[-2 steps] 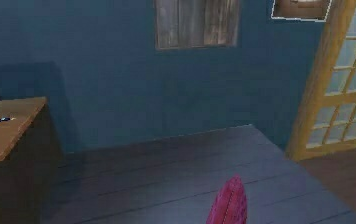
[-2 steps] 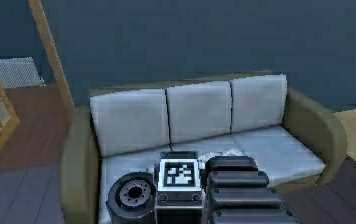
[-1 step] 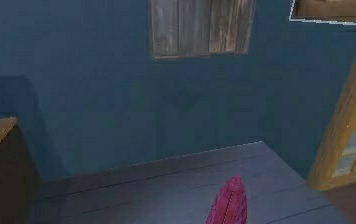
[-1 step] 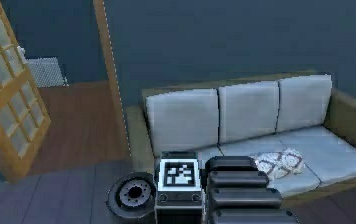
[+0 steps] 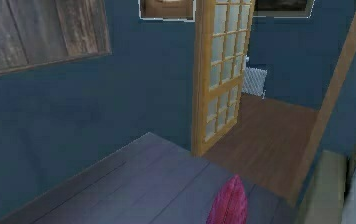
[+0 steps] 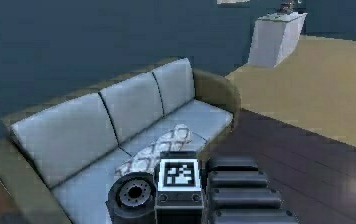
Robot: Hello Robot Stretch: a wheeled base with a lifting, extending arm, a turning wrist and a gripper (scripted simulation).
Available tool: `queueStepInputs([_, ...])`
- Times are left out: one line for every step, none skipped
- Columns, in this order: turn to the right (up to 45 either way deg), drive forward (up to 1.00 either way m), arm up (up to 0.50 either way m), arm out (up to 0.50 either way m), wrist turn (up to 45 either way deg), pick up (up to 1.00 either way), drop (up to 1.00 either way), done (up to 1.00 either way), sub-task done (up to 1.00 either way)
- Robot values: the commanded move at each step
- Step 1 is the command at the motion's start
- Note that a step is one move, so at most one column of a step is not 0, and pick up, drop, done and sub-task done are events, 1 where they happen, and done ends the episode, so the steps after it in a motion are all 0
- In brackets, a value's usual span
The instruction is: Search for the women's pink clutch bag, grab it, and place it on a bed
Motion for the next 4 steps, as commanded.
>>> queueStepInputs([0.0, 0.55, 0.00, 0.00, 0.0, 0.00, 0.00, 0.00, 0.00])
queueStepInputs([30.0, 0.00, 0.00, 0.00, 0.0, 0.00, 0.00, 0.00, 0.00])
queueStepInputs([0.0, 1.00, 0.00, 0.00, 0.0, 0.00, 0.00, 0.00, 0.00])
queueStepInputs([30.0, 0.00, 0.00, 0.00, 0.0, 0.00, 0.00, 0.00, 0.00])
